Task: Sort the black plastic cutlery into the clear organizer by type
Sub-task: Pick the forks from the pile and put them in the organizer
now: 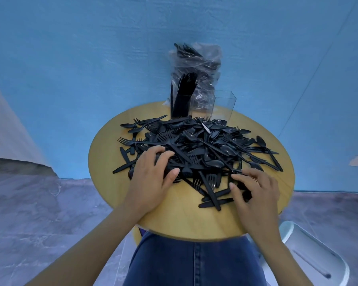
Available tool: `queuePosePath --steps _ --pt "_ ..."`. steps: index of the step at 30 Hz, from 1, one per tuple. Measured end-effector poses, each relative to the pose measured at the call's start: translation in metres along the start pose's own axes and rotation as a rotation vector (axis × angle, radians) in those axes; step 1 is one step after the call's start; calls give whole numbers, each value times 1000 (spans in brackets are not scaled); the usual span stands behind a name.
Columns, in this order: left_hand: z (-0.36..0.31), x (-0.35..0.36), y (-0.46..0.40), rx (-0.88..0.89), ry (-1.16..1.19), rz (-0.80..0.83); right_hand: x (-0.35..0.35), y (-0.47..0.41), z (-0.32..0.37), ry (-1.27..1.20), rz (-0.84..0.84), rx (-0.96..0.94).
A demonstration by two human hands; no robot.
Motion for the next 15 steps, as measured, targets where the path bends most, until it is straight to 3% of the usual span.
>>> queuePosePath --steps 4,7,15 --pt "-29 16 3 152 -49 141 3 9 -8 51 92 89" --pt "-31 23 2 152 -65 209 3 11 -4 17 180 83" --pt "-27 20 5 88 -26 77 8 12 11 -40 230 -27"
Point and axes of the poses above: each hand's wrist, its own y-axis away from the middle knuckle, its own x-axis out of the palm, z = x × y, the point moved 2 cm from there along -y, towards the middle knuckle, and after that the axes turned 8 degrees about y, right-handed, at the moved point
